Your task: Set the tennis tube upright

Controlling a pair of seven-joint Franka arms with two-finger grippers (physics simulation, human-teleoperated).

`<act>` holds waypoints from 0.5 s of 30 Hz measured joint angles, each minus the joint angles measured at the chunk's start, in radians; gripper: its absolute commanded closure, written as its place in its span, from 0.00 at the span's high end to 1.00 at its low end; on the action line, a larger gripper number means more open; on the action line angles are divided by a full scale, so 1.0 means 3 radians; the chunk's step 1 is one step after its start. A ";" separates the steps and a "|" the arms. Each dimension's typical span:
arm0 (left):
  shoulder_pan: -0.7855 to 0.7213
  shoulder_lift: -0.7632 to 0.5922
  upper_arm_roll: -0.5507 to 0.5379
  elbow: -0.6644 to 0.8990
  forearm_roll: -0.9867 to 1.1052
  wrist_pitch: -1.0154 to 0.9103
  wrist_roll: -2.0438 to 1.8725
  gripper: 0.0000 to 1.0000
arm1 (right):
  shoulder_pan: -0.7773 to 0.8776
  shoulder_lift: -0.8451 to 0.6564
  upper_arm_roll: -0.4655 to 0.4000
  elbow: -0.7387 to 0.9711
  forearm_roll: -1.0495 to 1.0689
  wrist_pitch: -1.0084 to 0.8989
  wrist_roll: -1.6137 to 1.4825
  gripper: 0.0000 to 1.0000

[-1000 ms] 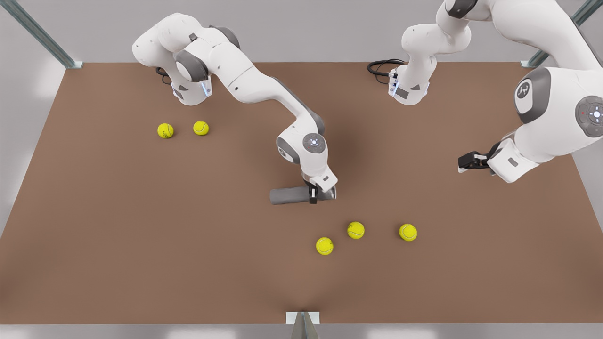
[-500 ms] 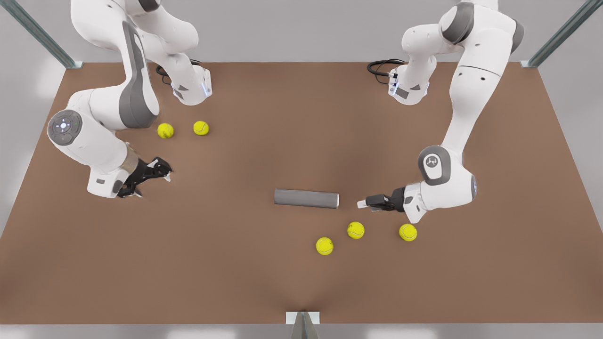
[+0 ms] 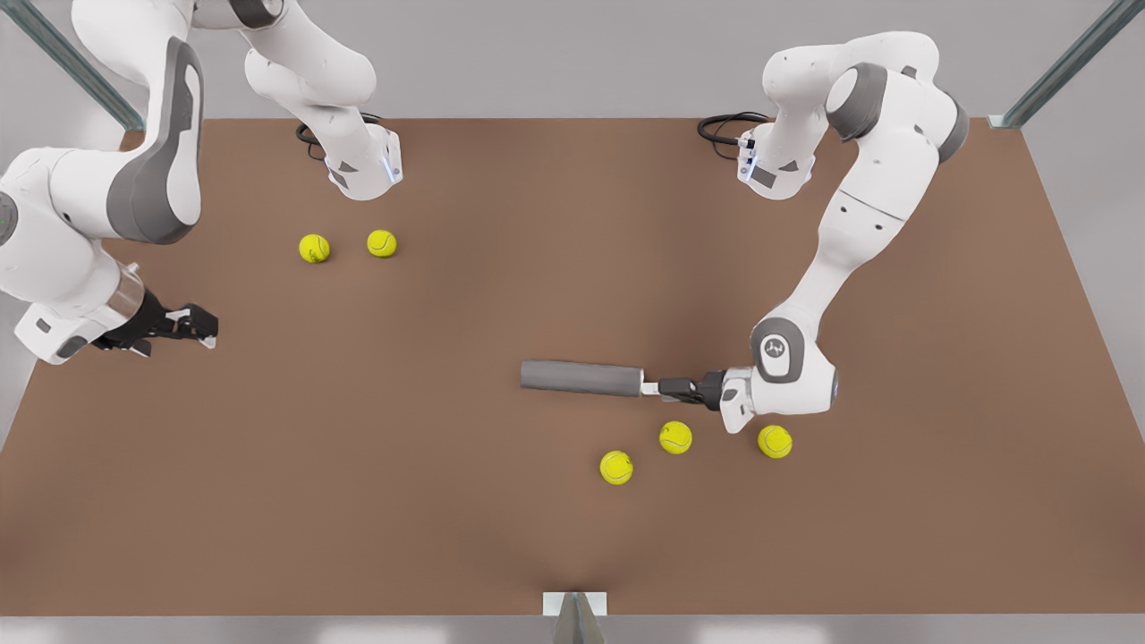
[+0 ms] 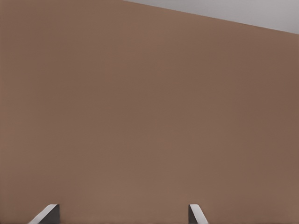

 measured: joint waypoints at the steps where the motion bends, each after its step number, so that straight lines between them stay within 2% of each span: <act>1: -0.0009 0.0043 0.0000 -0.0003 -0.0002 0.0047 0.0023 0.99 | 0.0019 -0.0008 0.0027 -0.0009 0.0057 0.0000 0.0000 1.00; 4: 0.0019 0.0046 0.0000 -0.0068 -0.0005 0.0035 0.0097 0.99 | 0.0007 -0.0042 0.0074 -0.0250 0.0083 0.0205 0.0023 1.00; 15: -0.0006 0.0035 -0.0003 -0.0298 -0.0052 0.0130 0.0200 0.99 | 0.0022 -0.0039 0.0100 -0.0248 0.0082 0.0112 0.0041 1.00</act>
